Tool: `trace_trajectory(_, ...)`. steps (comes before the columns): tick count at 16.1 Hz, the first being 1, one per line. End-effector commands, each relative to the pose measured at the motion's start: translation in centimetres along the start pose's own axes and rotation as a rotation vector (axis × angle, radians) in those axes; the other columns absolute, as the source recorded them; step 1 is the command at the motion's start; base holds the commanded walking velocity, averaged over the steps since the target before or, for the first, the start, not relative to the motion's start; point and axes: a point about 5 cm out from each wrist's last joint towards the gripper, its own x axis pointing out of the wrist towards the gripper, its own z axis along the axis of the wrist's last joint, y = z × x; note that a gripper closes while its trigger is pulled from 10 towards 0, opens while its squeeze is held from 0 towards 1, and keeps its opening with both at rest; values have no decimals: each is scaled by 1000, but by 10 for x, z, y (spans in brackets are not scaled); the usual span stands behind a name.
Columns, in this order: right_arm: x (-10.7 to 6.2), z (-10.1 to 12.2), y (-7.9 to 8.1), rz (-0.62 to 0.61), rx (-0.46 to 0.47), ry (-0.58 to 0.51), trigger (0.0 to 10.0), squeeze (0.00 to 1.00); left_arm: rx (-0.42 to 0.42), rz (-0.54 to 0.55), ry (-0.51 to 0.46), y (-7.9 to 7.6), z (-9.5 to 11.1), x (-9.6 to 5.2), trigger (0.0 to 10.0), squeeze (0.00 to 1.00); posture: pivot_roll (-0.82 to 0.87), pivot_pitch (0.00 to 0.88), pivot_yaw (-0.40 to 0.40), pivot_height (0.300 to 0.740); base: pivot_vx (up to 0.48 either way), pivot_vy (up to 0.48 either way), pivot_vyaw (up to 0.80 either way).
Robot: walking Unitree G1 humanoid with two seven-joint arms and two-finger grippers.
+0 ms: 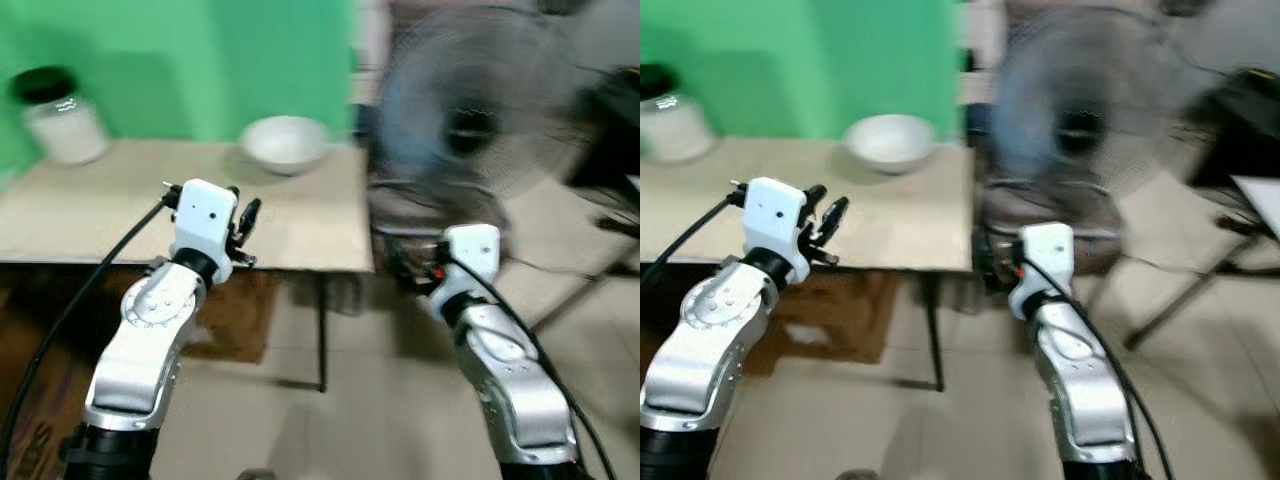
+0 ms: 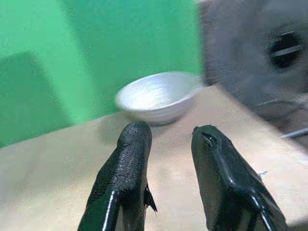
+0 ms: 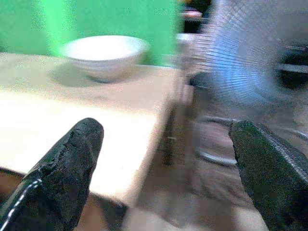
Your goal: Setting the table
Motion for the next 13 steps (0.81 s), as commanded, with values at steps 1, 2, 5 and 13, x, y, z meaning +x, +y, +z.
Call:
trace_trajectory(1, -1, 0, -6, -17, -11, -3, 10000, 0, -3, -11, -3, -3, 1, 1, 10000, 0, 149, 0, 18, 740, 394, 0, 800)
trace_trajectory(2, 1, 1, -6, -14, -17, -4, 10000, 0, -2, -9, -1, -3, 1, 0, 10000, 0, 154, 0, 10, 740, 390, 0, 800)
trace_trajectory(5, 3, 1, -5, 6, -29, -3, 10000, 0, 10, -12, 5, -2, 0, -1, 10000, 0, 163, 0, 10, 740, 387, 0, 267)
trace_trajectory(13, 9, 3, -3, 49, -44, -13, 10000, 0, 41, -30, 7, -3, 1, -1, 10000, 0, 168, 0, 7, 740, 365, 0, 400)
